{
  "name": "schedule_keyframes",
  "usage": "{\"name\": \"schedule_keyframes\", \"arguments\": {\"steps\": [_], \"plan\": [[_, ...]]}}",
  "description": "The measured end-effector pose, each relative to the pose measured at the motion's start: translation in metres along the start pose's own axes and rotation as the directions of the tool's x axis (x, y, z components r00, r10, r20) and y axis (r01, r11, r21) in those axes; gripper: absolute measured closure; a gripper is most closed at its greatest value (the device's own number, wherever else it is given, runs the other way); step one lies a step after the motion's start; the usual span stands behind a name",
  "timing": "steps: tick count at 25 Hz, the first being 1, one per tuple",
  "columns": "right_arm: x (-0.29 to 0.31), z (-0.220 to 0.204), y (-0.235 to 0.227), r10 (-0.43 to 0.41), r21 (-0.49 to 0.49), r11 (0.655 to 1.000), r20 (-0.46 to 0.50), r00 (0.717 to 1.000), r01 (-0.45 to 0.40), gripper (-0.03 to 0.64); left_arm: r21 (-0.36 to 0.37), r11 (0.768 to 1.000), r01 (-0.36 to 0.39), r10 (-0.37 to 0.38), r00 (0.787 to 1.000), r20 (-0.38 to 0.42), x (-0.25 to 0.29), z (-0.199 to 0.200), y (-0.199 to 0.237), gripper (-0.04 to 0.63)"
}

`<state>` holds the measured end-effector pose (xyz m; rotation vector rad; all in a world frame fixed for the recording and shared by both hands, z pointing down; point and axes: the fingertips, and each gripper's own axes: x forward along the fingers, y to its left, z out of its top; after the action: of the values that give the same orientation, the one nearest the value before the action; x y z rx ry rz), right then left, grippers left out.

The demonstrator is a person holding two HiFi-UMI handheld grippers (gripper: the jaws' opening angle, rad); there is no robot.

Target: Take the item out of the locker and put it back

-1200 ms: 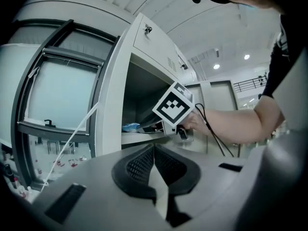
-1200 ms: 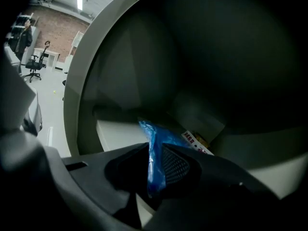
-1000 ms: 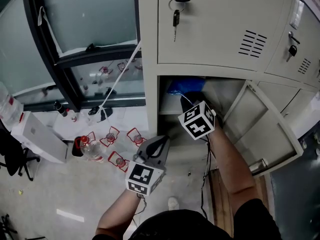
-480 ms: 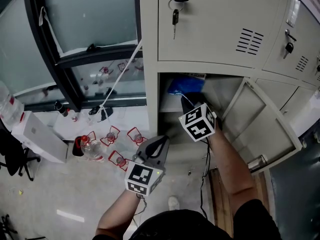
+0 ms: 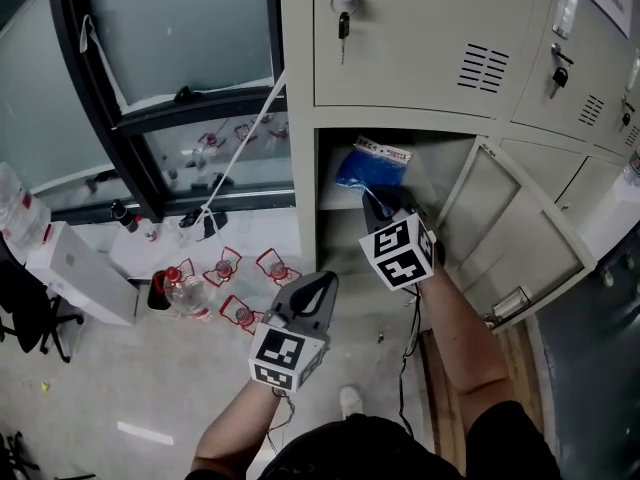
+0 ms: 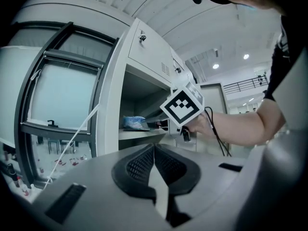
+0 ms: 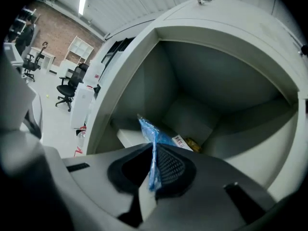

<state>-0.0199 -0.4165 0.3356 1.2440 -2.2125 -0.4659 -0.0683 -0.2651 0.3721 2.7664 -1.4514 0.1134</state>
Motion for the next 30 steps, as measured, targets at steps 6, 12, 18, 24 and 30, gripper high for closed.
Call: {"name": "schedule_keyframes", "arguments": {"steps": [6,12,18,24,30], "plan": [[-0.027,0.0,0.016,-0.002,0.021,1.0,0.018,1.0,0.001,0.598,-0.012,1.0,0.009,-0.009,0.999,-0.043,-0.02,-0.011,-0.013,0.588],[-0.055,-0.005,0.033,-0.01,0.041,0.999,0.023,1.0,0.01,0.598,-0.02,1.0,0.023,-0.024,0.999,-0.04,-0.035,-0.015,-0.027,0.588],[-0.085,-0.009,0.051,-0.015,0.051,0.999,0.017,1.0,0.014,0.598,-0.021,0.999,0.047,-0.047,0.999,-0.017,-0.051,-0.011,-0.044,0.588],[-0.116,-0.008,0.073,-0.023,0.06,0.998,0.017,1.0,0.022,0.598,-0.028,0.997,0.073,-0.073,0.997,-0.017,-0.074,-0.012,-0.059,0.588],[-0.141,-0.015,0.098,-0.02,0.085,0.996,0.007,1.0,0.02,0.598,-0.048,0.995,0.091,-0.093,0.995,-0.041,-0.096,-0.027,-0.07,0.588]]}}
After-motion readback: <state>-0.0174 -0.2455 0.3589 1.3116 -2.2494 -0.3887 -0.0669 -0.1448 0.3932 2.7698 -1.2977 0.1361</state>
